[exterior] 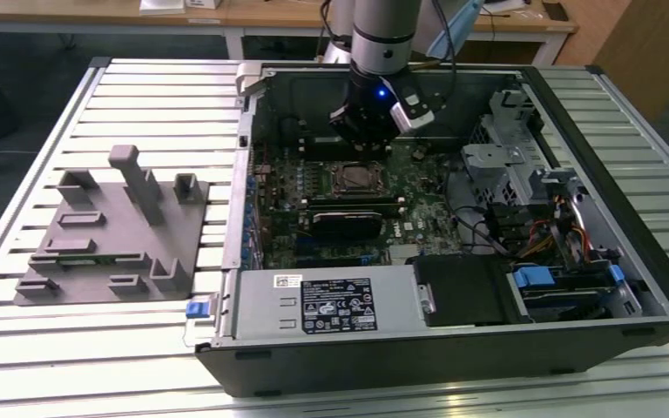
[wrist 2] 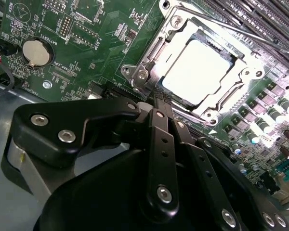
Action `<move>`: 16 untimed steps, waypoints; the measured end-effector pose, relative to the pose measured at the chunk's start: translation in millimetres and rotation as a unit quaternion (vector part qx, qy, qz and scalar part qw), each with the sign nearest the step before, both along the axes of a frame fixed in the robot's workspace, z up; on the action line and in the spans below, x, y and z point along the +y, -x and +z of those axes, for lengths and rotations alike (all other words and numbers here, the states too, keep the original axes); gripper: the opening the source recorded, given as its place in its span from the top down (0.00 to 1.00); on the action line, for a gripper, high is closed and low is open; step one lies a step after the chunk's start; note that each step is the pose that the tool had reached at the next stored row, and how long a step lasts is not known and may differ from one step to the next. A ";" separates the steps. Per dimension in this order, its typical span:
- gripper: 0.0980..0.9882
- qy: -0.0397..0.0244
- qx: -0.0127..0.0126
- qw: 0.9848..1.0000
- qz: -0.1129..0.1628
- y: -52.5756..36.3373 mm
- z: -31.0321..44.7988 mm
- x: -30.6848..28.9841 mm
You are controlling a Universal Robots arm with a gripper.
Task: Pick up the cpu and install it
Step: 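Install the second cpu locking lever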
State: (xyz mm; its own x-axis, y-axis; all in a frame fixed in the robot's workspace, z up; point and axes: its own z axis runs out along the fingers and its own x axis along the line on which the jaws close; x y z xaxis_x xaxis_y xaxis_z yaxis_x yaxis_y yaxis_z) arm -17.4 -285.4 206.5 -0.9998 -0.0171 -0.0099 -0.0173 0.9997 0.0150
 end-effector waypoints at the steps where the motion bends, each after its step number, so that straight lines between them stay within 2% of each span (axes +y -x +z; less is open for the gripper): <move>1: 0.99 0.000 0.000 1.000 0.000 0.0 0.0 -0.4; 13: 0.99 0.000 0.000 1.000 0.000 -0.8 -0.2 -10.1; 16: 0.99 0.000 0.000 1.000 0.000 -0.8 1.3 -10.5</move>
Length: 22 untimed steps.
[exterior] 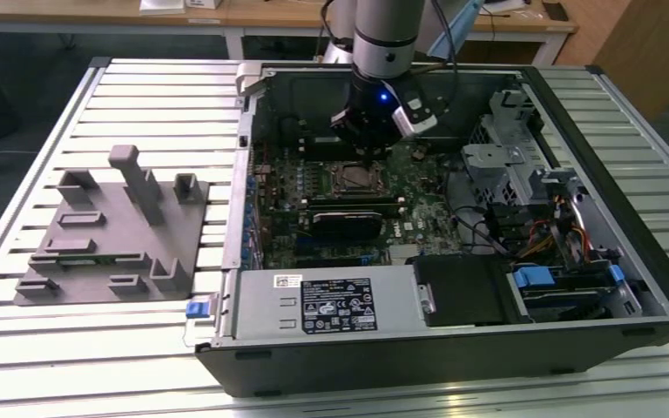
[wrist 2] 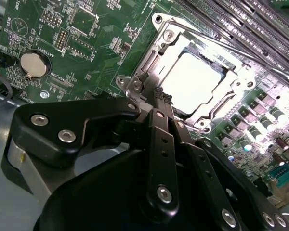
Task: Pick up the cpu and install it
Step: 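Install the second cpu locking lever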
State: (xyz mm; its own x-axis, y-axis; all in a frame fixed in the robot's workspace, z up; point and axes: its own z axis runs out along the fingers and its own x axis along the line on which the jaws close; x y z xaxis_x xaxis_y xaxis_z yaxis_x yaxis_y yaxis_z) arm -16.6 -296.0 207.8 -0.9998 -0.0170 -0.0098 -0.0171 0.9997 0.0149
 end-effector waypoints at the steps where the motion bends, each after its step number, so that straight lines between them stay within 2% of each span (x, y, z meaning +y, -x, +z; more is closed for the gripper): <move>1: 0.99 0.000 0.000 1.000 0.000 0.0 2.4 0.0; 5: 0.99 0.000 0.000 1.000 0.000 -0.1 14.0 0.0; 7: 0.99 0.000 0.000 1.000 0.000 -0.1 16.9 -0.4; 11: 0.99 0.000 0.000 1.000 0.000 -0.1 17.0 -7.2; 17: 0.99 0.000 0.001 1.000 0.000 -0.1 16.9 -21.1; 19: 0.99 0.000 0.004 1.000 0.000 -0.1 16.9 -22.6; 22: 0.99 -0.001 0.006 1.000 -0.001 0.1 17.5 -23.1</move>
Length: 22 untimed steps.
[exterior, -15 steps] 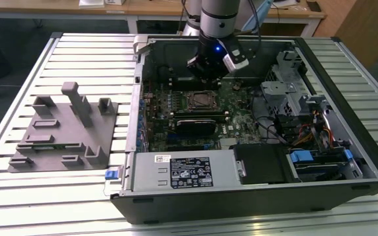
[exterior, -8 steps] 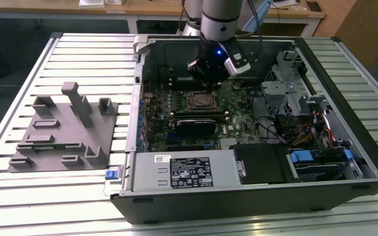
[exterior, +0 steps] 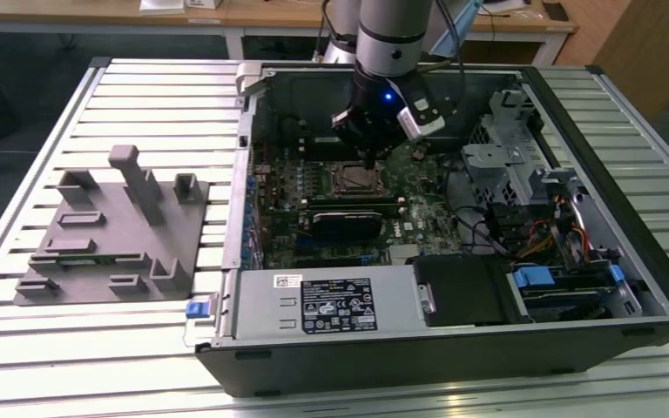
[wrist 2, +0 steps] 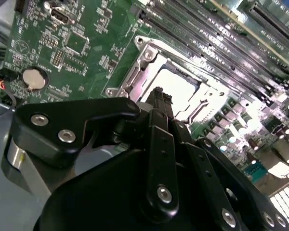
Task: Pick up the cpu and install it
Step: 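Install the second cpu locking lever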
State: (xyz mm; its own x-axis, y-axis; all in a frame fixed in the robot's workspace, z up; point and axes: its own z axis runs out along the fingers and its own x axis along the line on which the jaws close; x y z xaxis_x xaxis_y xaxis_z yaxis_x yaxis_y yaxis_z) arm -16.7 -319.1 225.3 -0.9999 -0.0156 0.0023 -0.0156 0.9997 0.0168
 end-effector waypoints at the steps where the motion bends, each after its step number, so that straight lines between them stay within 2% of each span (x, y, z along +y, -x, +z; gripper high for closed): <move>1: 0.99 0.000 0.001 1.000 0.000 0.0 0.4 0.0; 4: 0.99 0.000 0.002 1.000 -0.002 0.0 0.5 -3.4; 17: 0.99 0.000 0.002 1.000 -0.003 0.0 0.1 -28.6; 22: 0.99 0.000 0.002 1.000 -0.003 -0.2 0.1 -33.0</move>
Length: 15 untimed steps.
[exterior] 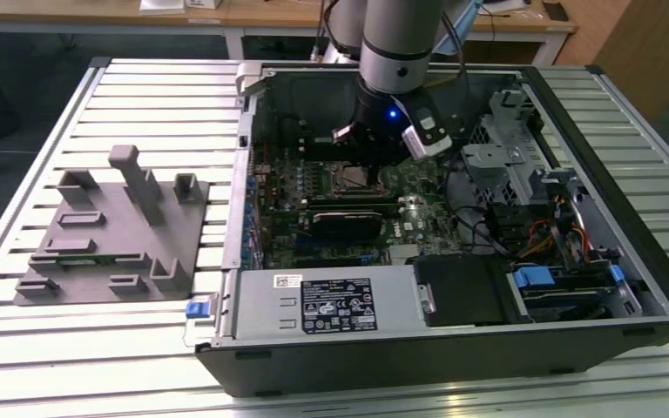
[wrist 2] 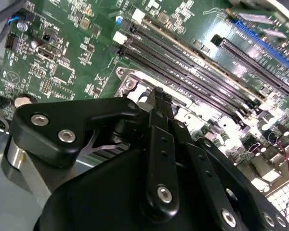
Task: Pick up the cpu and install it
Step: 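Install the second cpu locking lever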
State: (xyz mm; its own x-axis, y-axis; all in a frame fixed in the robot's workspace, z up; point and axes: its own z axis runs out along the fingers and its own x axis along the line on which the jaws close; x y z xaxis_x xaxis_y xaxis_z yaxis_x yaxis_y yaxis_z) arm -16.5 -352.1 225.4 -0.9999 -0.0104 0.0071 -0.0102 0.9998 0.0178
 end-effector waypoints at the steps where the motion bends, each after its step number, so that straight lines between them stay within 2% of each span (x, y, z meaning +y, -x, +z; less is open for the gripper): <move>1: 0.99 0.000 0.000 1.000 0.000 0.0 0.0 -1.2; 7: 0.99 -0.001 0.000 1.000 0.000 2.0 -0.1 -9.8; 13: 0.99 -0.004 0.000 1.000 0.000 11.2 -0.3 -10.9; 15: 0.99 -0.004 0.000 1.000 0.000 18.4 -0.5 -11.0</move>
